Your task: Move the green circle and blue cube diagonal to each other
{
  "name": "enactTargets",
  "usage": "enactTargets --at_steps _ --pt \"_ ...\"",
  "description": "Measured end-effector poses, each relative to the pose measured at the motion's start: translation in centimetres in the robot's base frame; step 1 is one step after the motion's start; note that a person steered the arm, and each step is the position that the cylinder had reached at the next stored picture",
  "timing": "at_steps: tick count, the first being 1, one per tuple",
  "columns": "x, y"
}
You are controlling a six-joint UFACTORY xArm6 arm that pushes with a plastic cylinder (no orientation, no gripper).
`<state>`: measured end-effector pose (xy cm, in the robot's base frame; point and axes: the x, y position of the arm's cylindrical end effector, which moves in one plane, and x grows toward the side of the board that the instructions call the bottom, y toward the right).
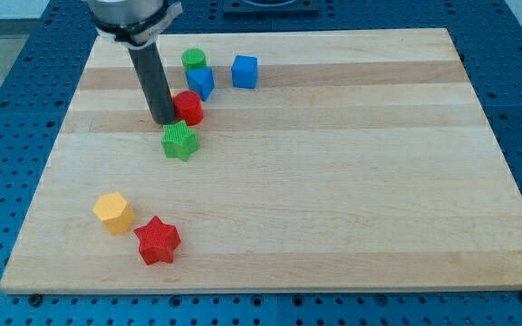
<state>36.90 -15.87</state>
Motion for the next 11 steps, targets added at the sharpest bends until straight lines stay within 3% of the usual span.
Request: enactTargets --at_steps 3,5,8,11 --pt "-9.5 -2.0" --pt "-10.4 2.0" --pt "-12.7 2.1" --pt "-12.1 11.2"
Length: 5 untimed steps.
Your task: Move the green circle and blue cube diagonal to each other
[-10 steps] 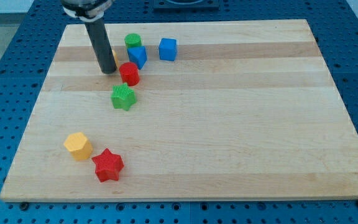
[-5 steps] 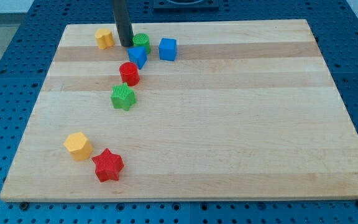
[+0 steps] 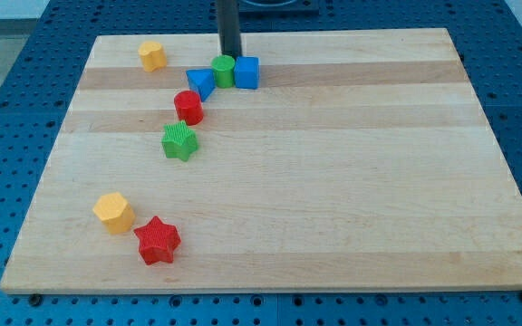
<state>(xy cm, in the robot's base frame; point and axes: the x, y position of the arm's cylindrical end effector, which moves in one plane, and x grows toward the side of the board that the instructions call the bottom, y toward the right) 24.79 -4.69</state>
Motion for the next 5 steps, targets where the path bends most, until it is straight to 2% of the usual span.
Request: enactTargets --at_steps 1,2,3,4,5 --pt "-0.3 0.4" --pt "2.4 -1.1" --pt "5.0 -5.1" --pt "6.2 -4.5" --pt "6.1 -0.4"
